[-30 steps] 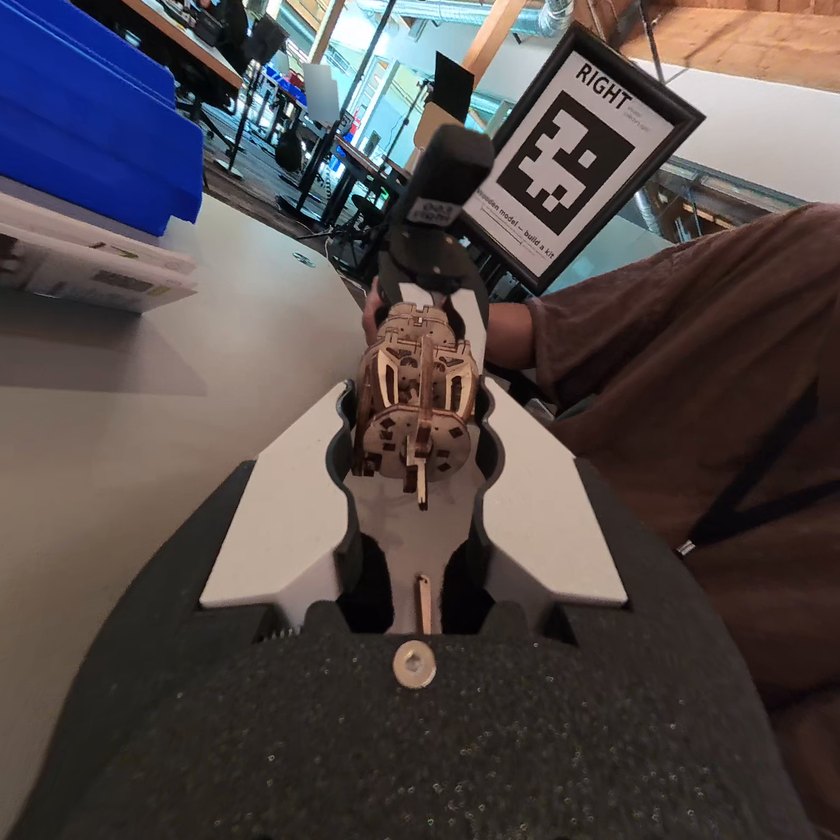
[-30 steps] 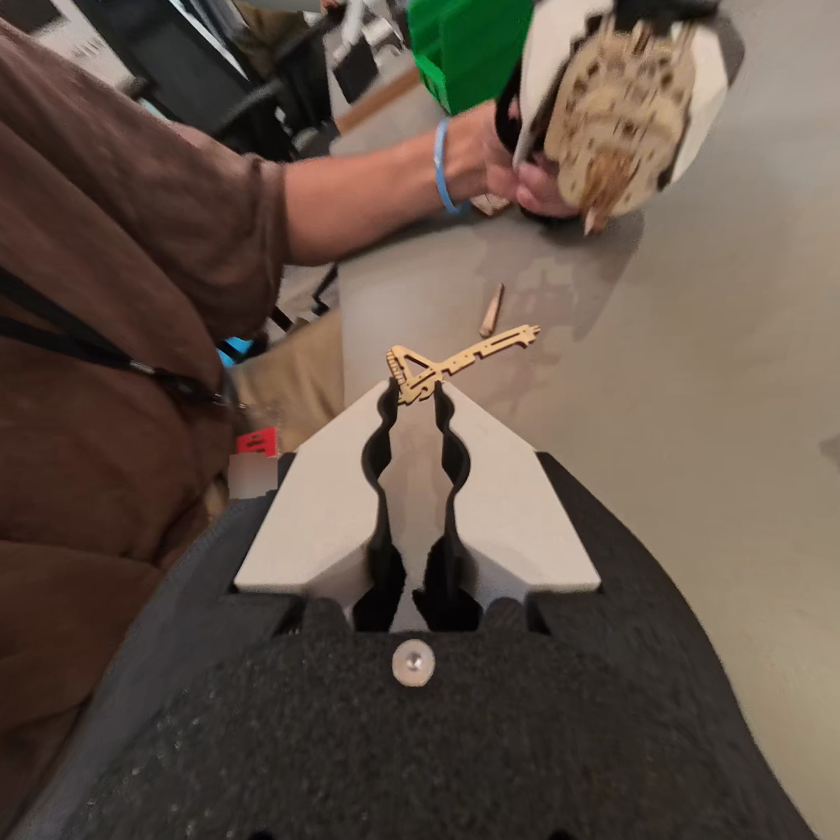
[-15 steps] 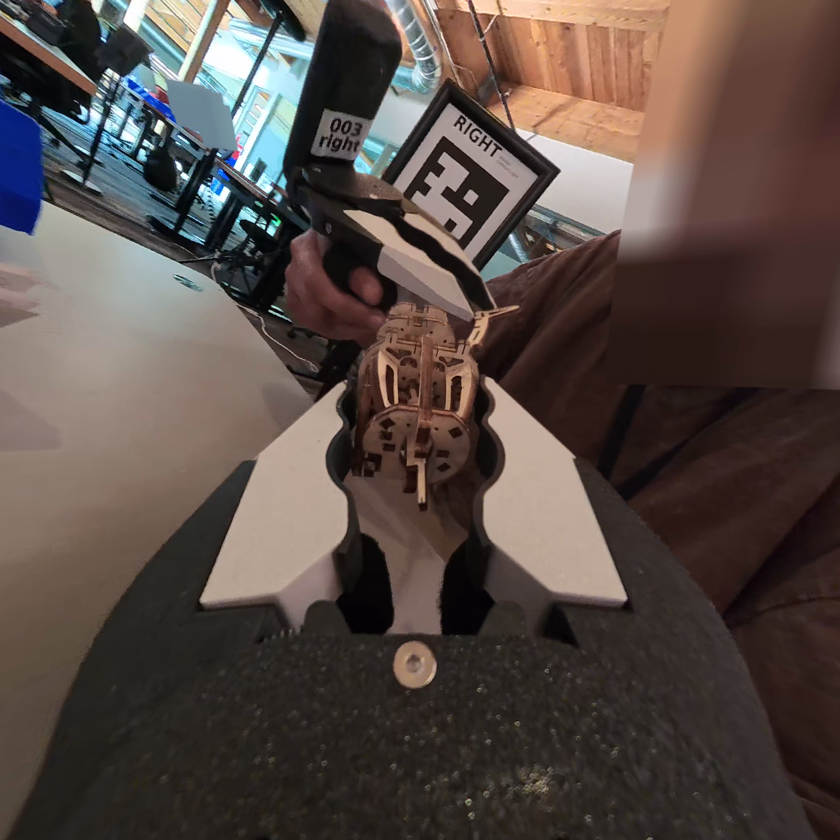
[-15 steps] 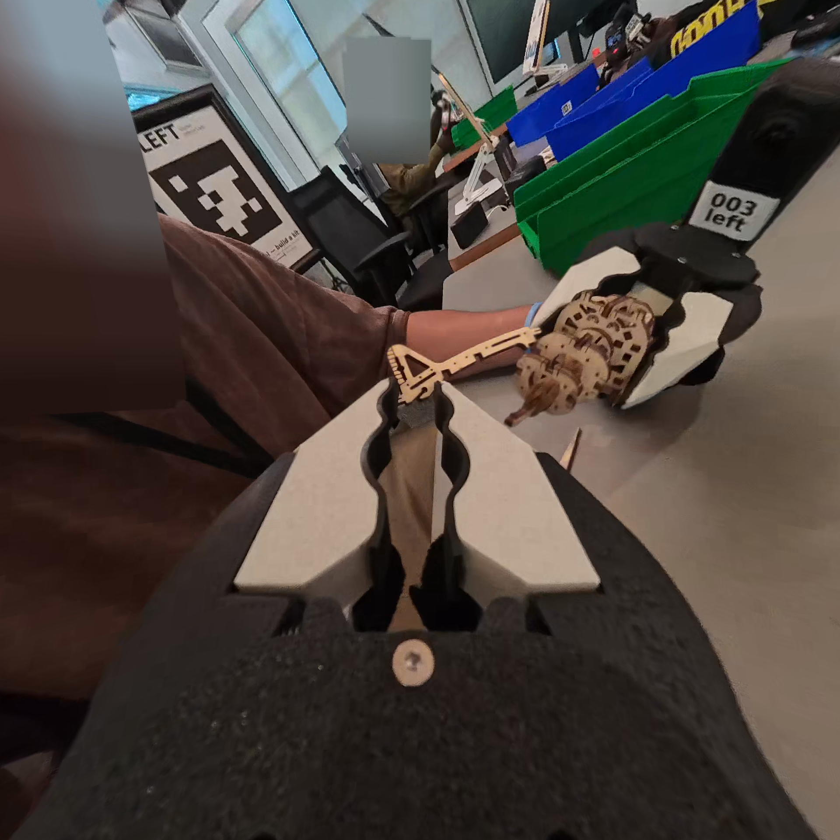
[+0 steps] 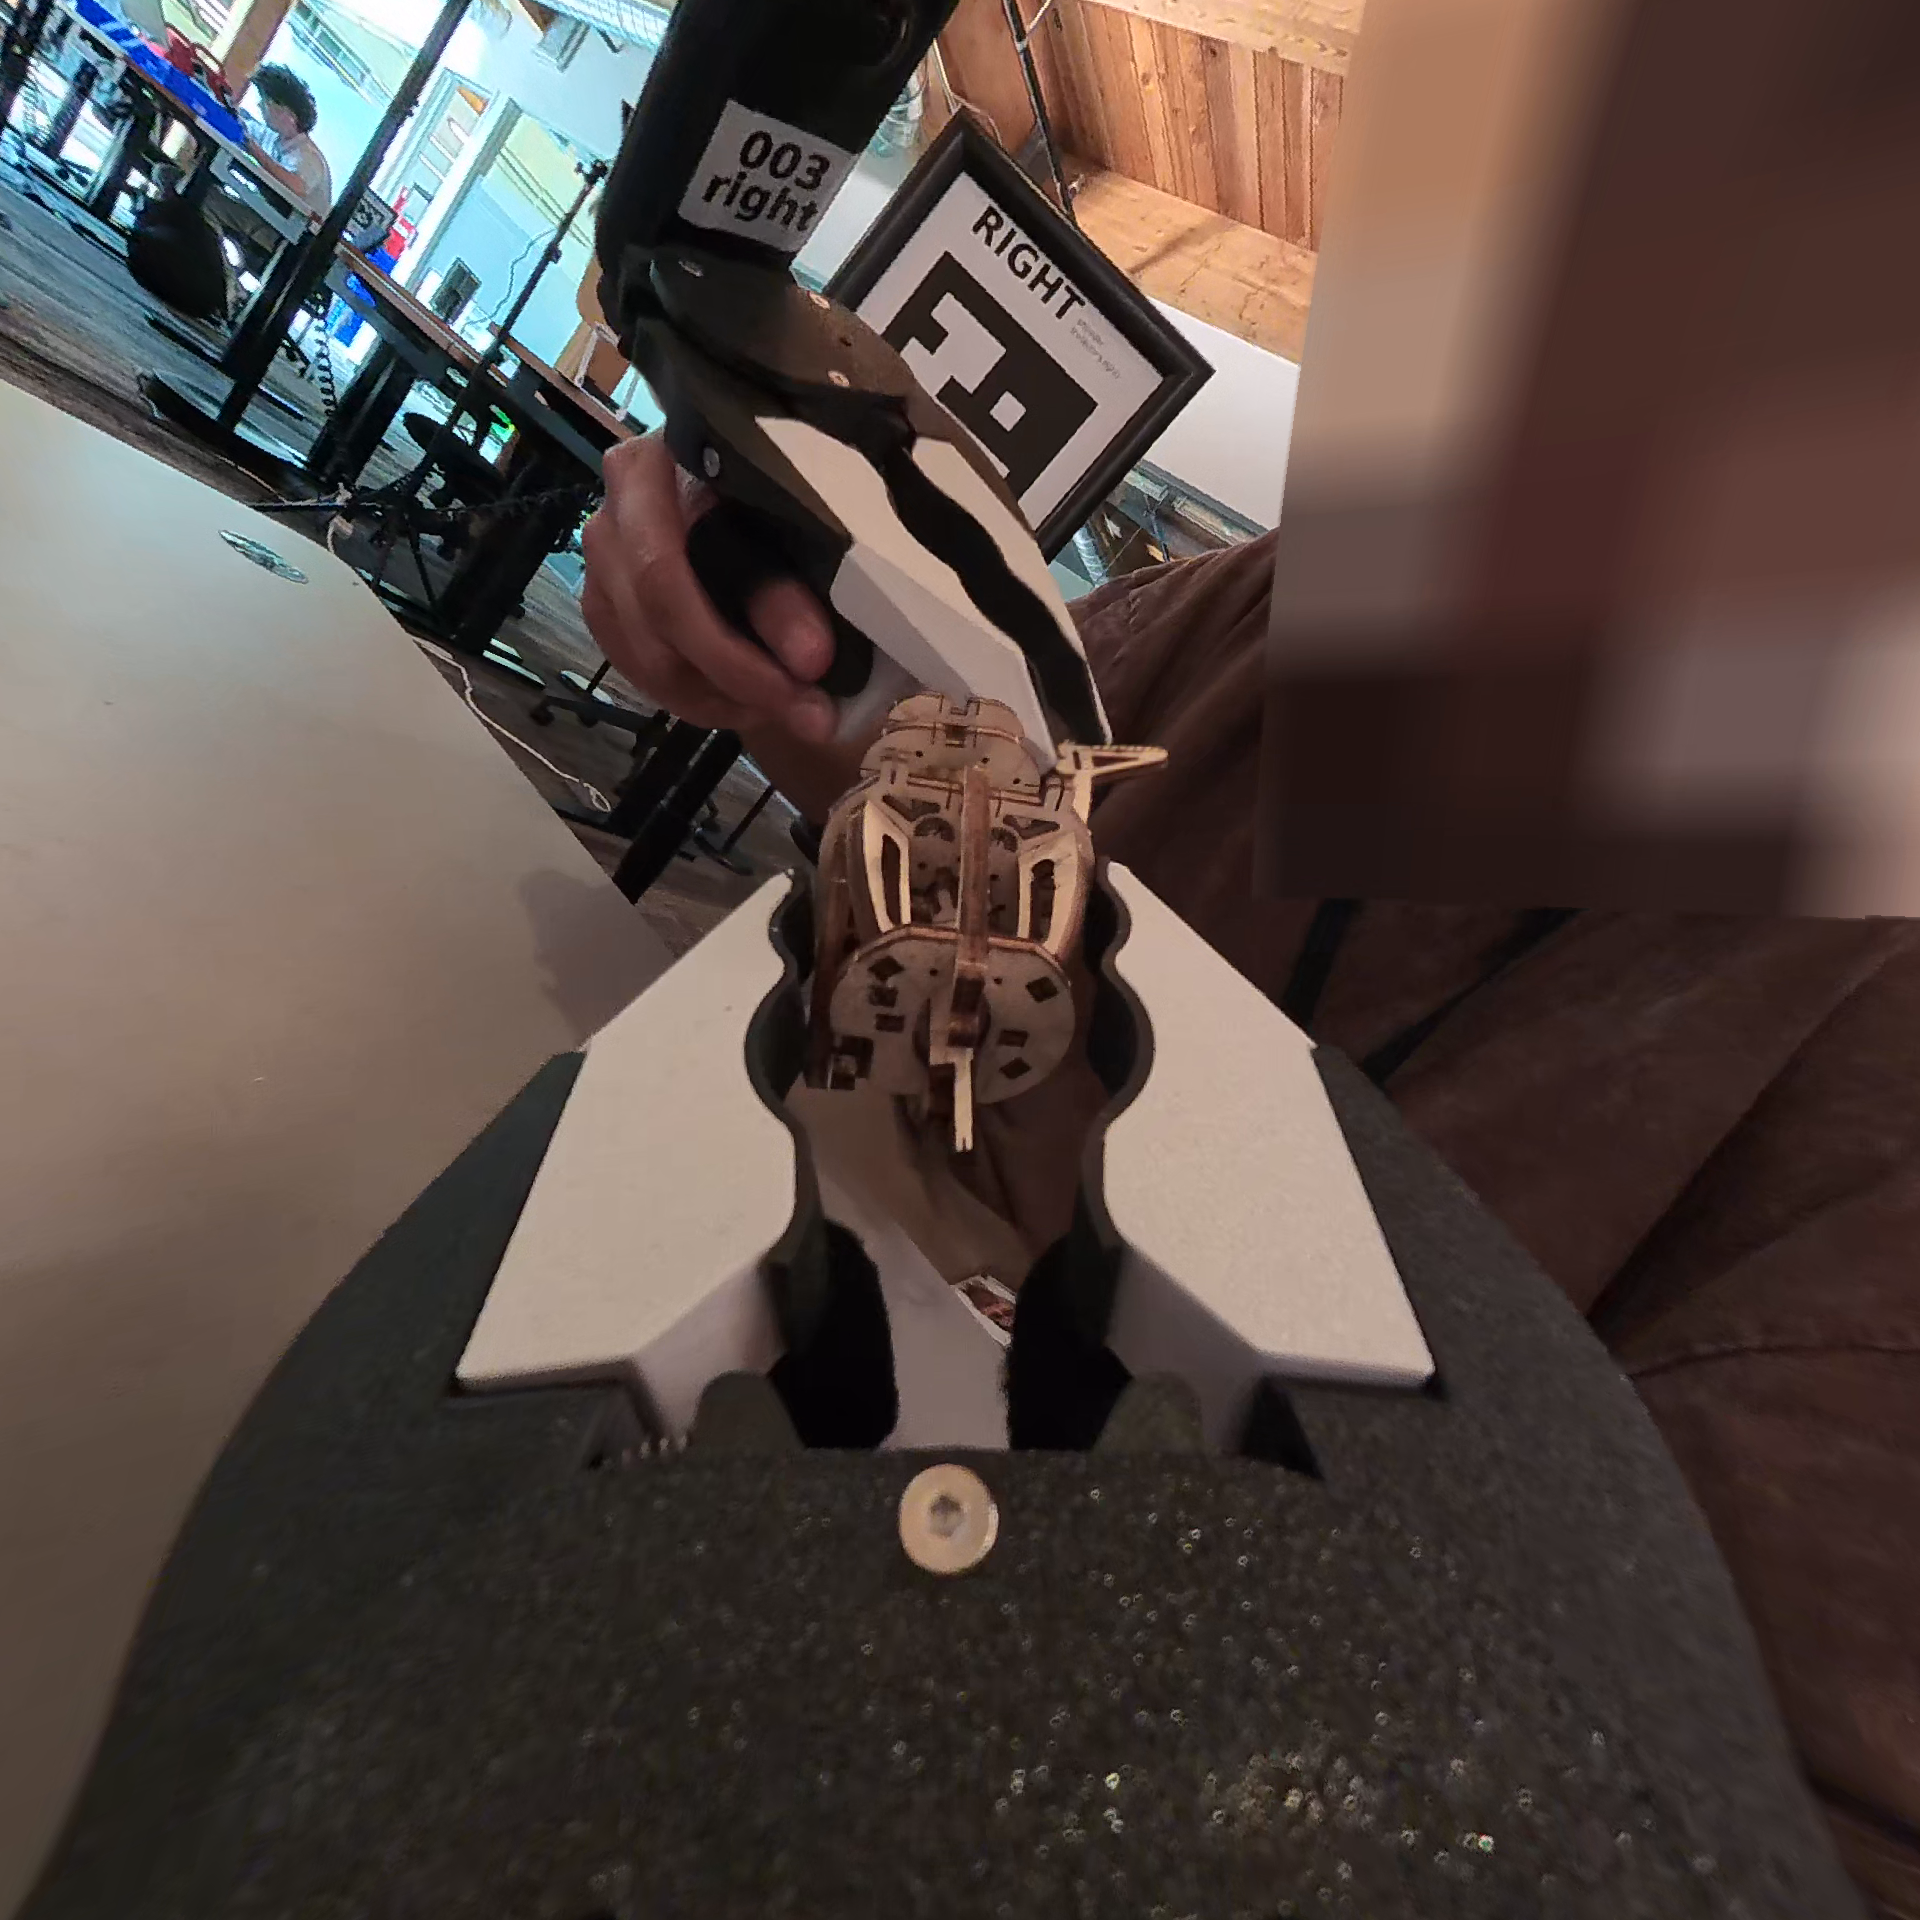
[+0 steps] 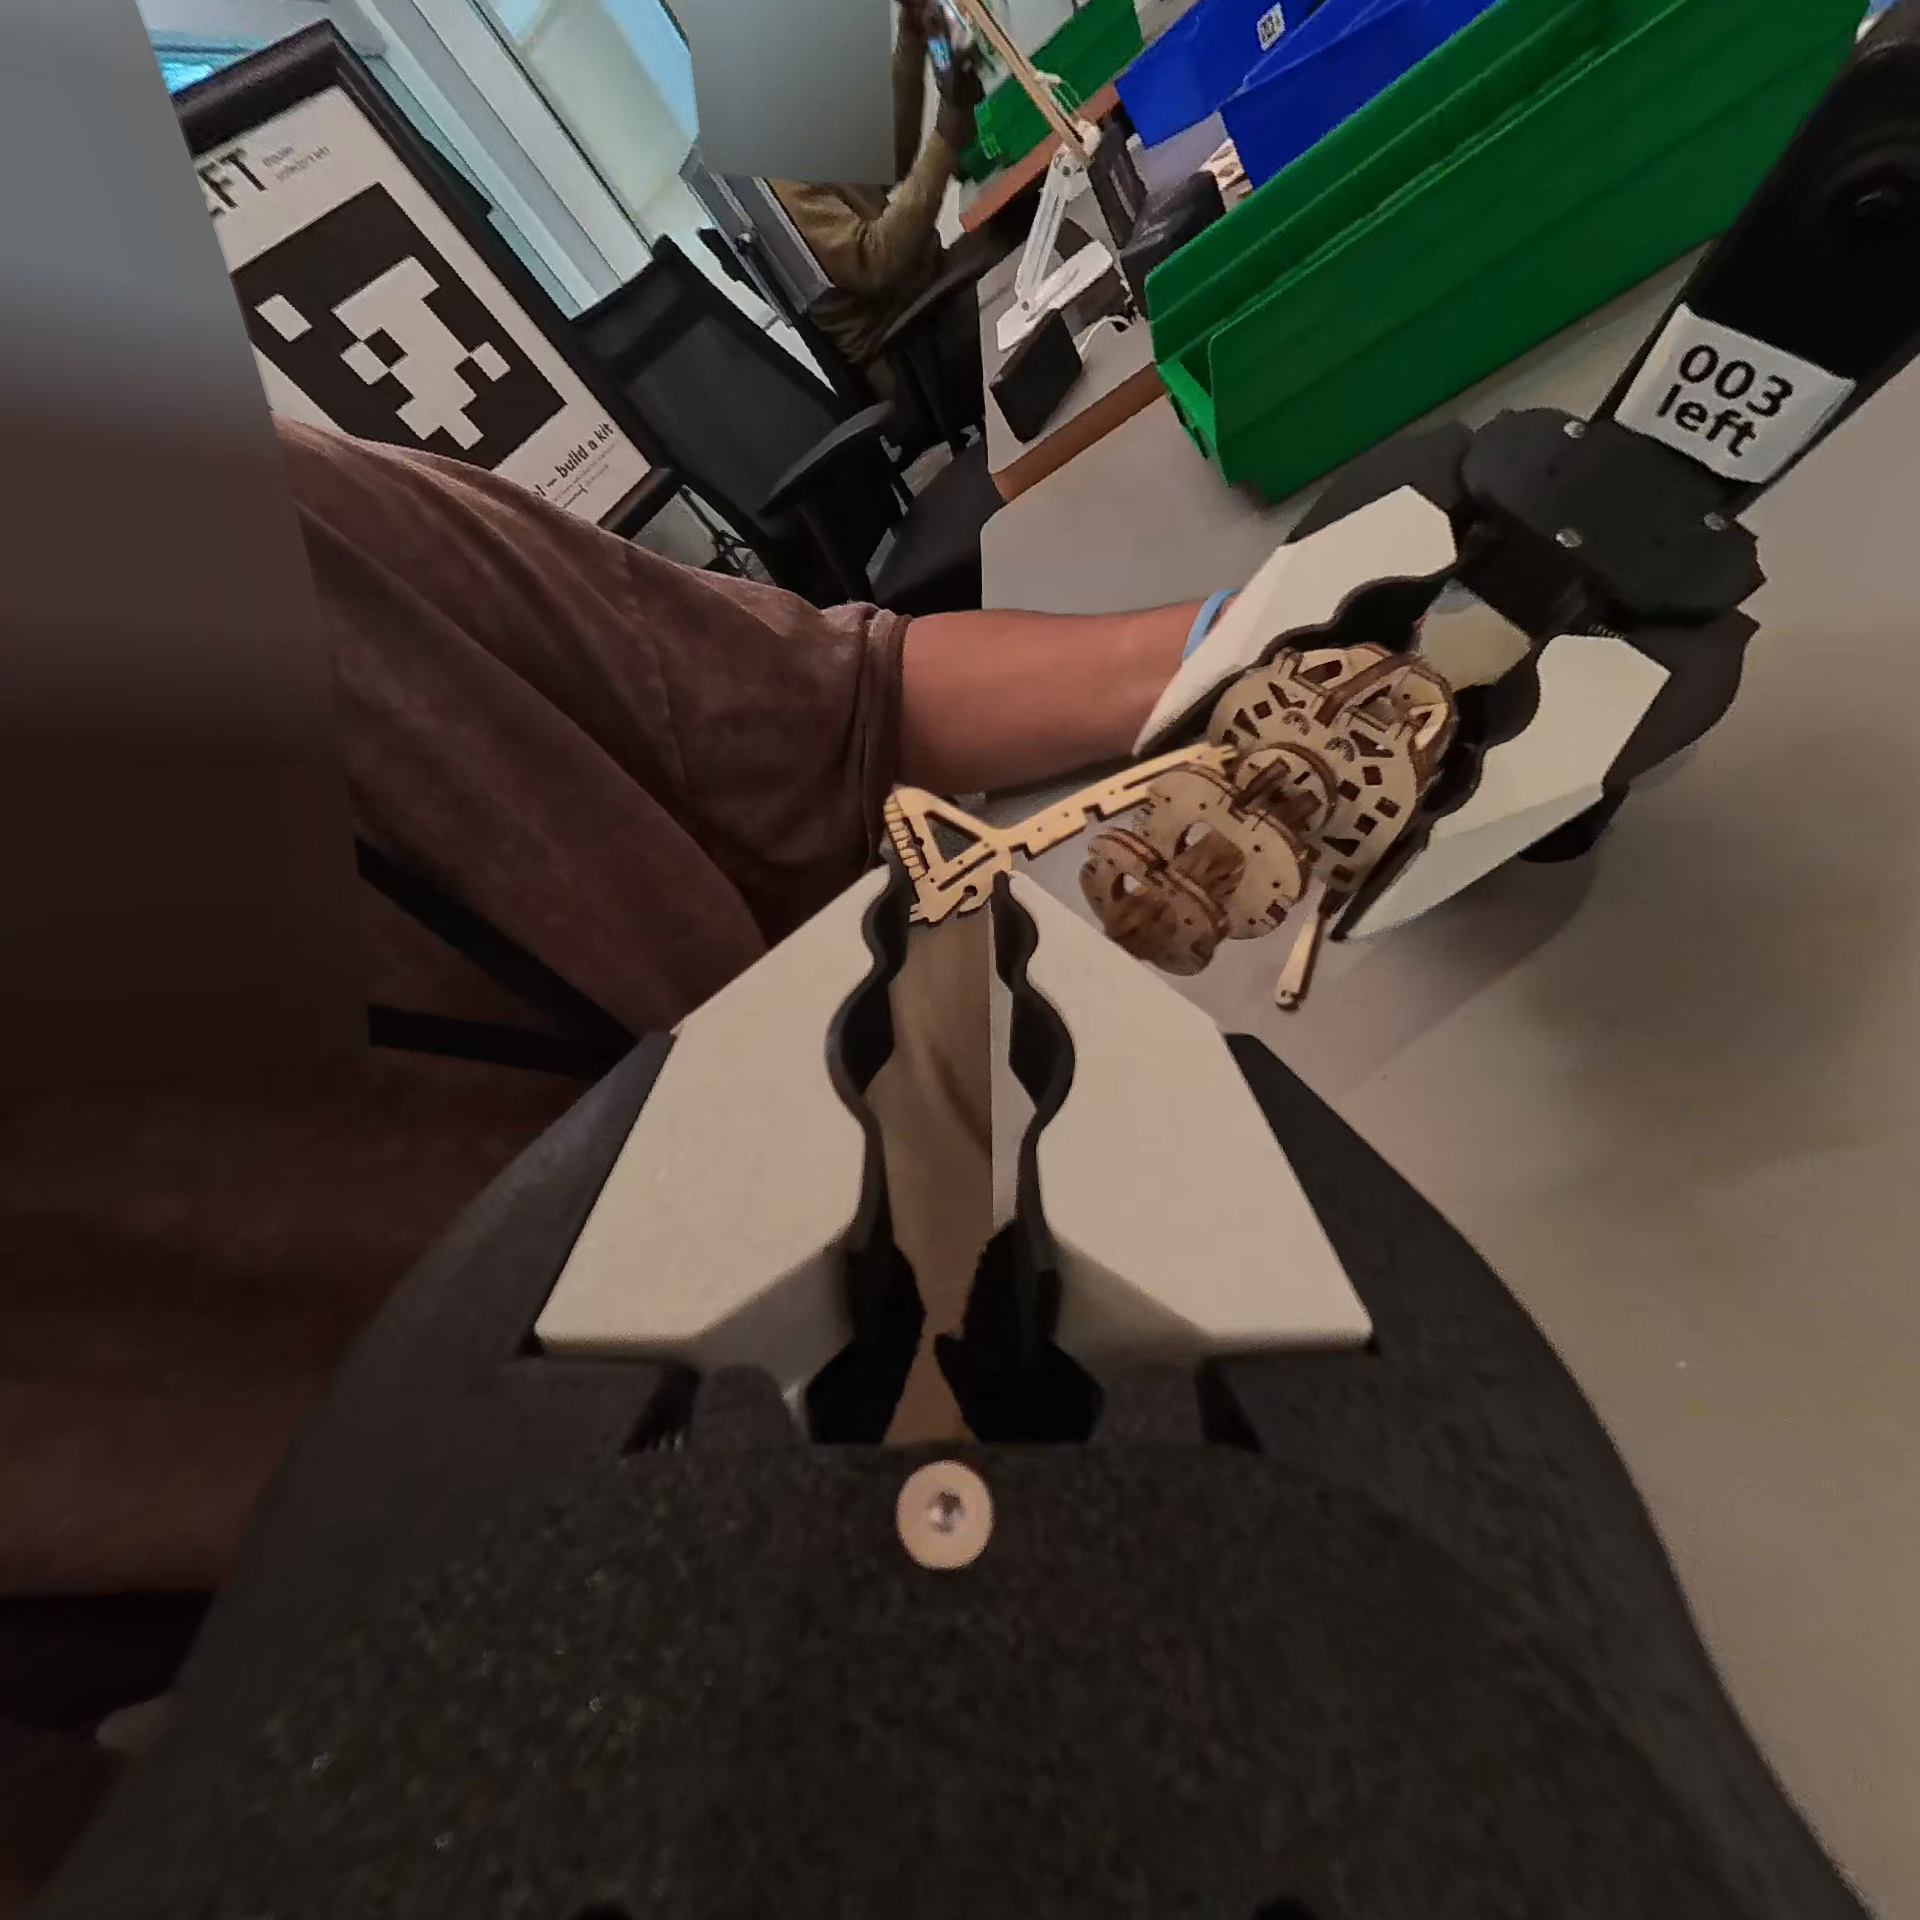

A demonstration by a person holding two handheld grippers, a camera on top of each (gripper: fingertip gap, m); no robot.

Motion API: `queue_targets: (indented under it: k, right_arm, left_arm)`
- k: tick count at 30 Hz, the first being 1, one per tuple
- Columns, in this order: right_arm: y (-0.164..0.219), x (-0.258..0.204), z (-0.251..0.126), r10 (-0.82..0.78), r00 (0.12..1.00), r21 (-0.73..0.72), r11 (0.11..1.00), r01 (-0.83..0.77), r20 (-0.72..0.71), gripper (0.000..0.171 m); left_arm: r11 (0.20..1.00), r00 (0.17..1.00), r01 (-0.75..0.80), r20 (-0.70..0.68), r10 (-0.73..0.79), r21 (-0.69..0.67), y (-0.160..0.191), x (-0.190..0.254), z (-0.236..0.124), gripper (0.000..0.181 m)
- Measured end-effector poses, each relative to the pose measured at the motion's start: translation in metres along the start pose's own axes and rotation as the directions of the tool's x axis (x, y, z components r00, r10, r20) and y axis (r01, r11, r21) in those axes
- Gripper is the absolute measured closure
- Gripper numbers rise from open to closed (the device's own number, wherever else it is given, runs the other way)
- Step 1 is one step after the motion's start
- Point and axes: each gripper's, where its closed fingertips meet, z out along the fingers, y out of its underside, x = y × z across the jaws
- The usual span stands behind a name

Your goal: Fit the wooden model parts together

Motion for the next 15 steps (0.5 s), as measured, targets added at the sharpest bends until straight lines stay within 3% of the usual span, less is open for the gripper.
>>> queue_targets:
  k: [15]
  right_arm:
    - [-0.0002,-0.0048,0.0014,-0.052,0.998,-0.028,0.998,0.051,-0.024,0.157]
  left_arm:
    - [0.999,1.0,0.019,-0.017,-0.019,-0.03,0.0055,0.0013,0.0033,0.132]
